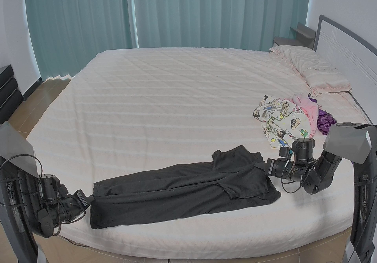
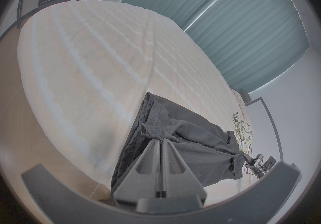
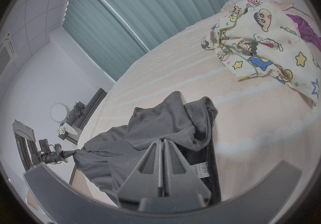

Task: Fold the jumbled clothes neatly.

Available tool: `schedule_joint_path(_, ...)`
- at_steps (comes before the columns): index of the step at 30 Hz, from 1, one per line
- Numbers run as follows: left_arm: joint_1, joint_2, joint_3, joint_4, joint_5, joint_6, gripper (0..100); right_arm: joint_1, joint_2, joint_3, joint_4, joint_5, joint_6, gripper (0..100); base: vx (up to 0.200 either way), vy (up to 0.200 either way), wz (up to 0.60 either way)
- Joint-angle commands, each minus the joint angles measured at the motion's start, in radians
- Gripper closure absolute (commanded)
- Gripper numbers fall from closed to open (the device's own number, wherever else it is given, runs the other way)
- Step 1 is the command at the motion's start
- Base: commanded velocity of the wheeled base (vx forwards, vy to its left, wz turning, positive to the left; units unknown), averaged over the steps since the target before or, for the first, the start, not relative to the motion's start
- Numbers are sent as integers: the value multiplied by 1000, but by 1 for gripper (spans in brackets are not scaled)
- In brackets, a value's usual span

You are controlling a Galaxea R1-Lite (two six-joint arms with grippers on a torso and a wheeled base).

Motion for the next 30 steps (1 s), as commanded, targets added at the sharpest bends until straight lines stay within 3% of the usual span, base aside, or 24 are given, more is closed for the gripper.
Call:
schedule_joint_path(1, 5, 28, -17, -18, 1, -1, 100, 0, 13, -4, 0, -3, 0, 100, 0, 0, 0)
schedule_joint_path(10, 4, 55, -39, -18, 2, -13, 100, 1, 33, -29, 0, -40, 23, 100, 0, 0, 0)
schedule_joint_path(27, 1, 80, -70, -18, 5, -39, 100, 7, 58, -32, -3, -40, 26, 100, 0, 0, 0)
schedule_joint_path(28, 1, 80, -70, -18, 5, -39, 100, 7, 58, -32, -3, -38, 26, 0, 0, 0, 0)
schedule_joint_path(29, 1, 81, -71, -18, 5, -39, 100, 7, 59, -32, -1, -38, 26, 0, 0, 0, 0)
schedule_joint_path(30, 1, 84, -71, -18, 4, -39, 0, 9, 61, -33, -3, -38, 26, 0, 0, 0, 0)
